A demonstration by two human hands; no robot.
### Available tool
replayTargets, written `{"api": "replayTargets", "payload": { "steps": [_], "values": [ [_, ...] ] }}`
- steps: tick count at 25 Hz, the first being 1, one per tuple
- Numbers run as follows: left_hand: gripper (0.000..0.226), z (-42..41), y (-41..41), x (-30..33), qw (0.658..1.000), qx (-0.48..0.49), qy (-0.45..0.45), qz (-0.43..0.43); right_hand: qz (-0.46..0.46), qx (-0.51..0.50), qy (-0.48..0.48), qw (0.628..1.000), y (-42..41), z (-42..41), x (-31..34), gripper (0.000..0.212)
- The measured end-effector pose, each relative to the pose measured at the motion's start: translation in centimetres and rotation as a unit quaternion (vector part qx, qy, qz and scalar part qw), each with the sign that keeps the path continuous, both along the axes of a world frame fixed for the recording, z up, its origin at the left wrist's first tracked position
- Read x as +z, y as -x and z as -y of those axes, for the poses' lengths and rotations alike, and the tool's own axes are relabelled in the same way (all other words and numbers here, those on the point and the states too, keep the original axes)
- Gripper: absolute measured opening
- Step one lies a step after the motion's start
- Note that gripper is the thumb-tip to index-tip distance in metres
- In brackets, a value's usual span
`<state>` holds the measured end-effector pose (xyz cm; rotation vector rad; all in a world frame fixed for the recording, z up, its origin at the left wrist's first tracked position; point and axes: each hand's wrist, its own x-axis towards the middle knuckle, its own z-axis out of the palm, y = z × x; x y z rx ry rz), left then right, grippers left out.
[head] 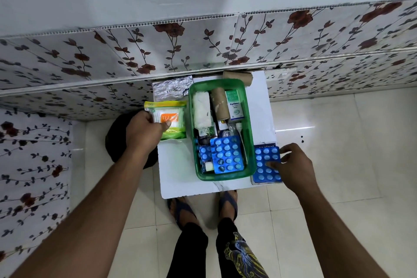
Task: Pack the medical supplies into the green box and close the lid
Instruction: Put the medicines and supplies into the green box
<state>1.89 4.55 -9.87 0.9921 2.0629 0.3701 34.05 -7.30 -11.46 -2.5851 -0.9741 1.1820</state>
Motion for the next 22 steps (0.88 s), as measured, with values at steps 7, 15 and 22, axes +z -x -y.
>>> {"api": "replayTargets", "payload": {
  "steps": [7, 15, 22],
  "values": [
    [0.053, 1.1, 0.0, 5.3, 0.988, 0.023, -0.141, 0.061, -0.008, -0.010, -0.027, 1.000, 0.0, 0.4, 0.5, 0.030],
    [0.049, 1.5, -8.4, 9.2, 0.972, -0.215, -0.088, 0.029, -0.101, -0.090, -0.099, 0.986, -2.5, -0.1, 2.3, 0.017],
    [0.050, 6.1, -10.8, 4.5, 0.895, -0.418, -0.021, -0.150, -0.155, -0.117, -0.191, 0.962, -2.2, -4.0, 5.5, 0.017]
  ]
}}
